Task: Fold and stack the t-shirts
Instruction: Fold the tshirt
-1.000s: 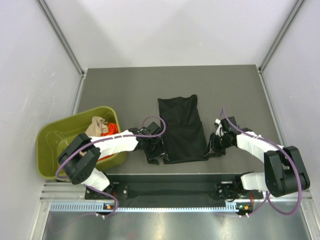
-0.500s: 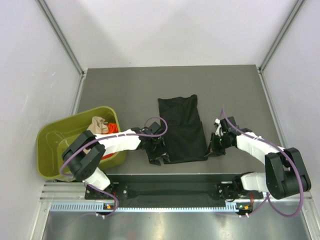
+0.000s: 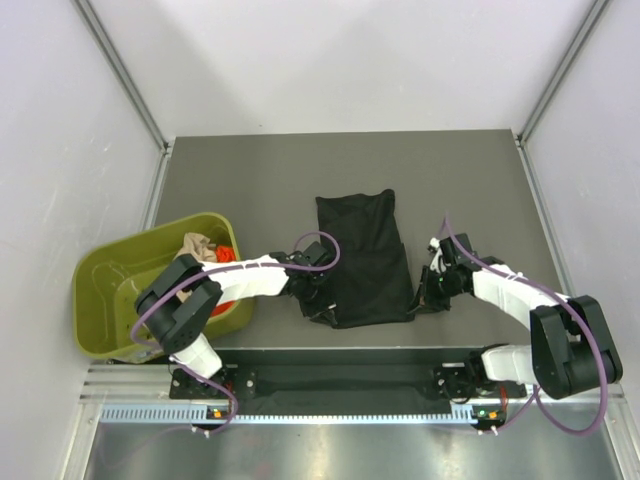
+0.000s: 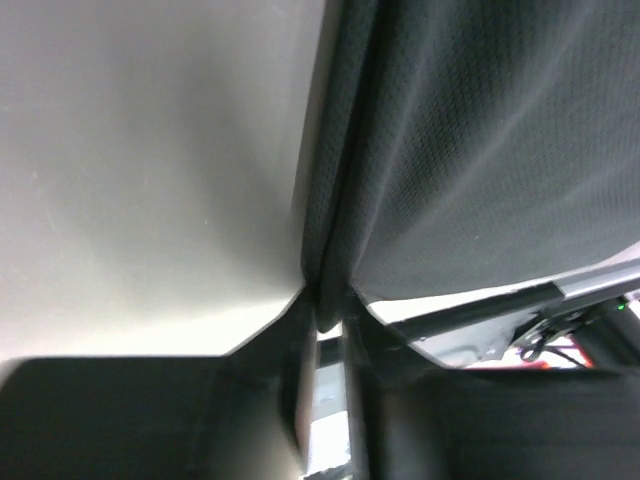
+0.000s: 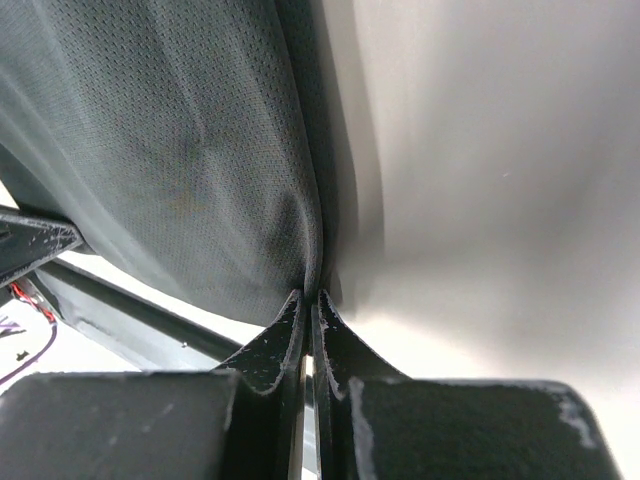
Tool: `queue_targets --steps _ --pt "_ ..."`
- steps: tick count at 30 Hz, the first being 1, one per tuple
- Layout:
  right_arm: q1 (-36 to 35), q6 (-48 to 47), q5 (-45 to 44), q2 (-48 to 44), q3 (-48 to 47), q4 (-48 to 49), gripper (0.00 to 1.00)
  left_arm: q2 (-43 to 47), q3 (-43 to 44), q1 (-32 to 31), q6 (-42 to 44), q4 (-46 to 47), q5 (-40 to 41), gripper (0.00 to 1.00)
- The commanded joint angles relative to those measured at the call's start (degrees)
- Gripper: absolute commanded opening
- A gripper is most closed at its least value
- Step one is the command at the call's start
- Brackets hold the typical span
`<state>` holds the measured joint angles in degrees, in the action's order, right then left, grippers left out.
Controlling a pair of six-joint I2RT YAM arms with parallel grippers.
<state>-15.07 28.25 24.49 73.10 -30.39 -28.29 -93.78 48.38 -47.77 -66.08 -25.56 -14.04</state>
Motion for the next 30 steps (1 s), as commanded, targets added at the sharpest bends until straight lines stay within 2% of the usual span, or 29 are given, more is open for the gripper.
queue_targets --steps 1,2,3,10,15,20,26,30 --pt "-1.36 0.32 0.30 -1.30 0.16 1.31 0.00 -1.59 -0.48 -0.13 1.22 1.92 4.11 0.12" --pt "-1.63 0.31 0.12 -1.38 0.16 1.40 0.00 -0.98 -0.57 -0.13 1.22 1.92 4.29 0.08" --pt "-1.80 0.23 -0.06 -1.21 0.16 1.49 0.00 -0.71 -0.57 -0.13 1.31 1.40 5.16 0.00" --pt "-4.08 -0.04 -0.67 -1.90 -0.63 1.14 0.00 1.93 -1.00 -0.31 4.20 -0.19 6.05 0.00" --pt "-6.02 0.14 -0.76 -4.28 -1.16 -2.63 0.00 7.46 -1.62 -1.45 5.96 -2.64 6.66 0.00" --pt "-8.31 1.63 -0.94 -9.37 -1.25 -6.94 0.00 12.73 -2.41 -4.87 5.79 -7.39 7.63 0.00" --pt "-11.12 4.52 -0.59 -16.05 -0.11 -12.83 0.00 18.27 -4.79 -9.62 1.40 -8.89 7.01 0.00" --pt "-12.17 6.55 0.56 -21.67 0.34 -17.14 0.00 21.00 -2.42 -11.47 0.34 -14.50 8.41 0.00"
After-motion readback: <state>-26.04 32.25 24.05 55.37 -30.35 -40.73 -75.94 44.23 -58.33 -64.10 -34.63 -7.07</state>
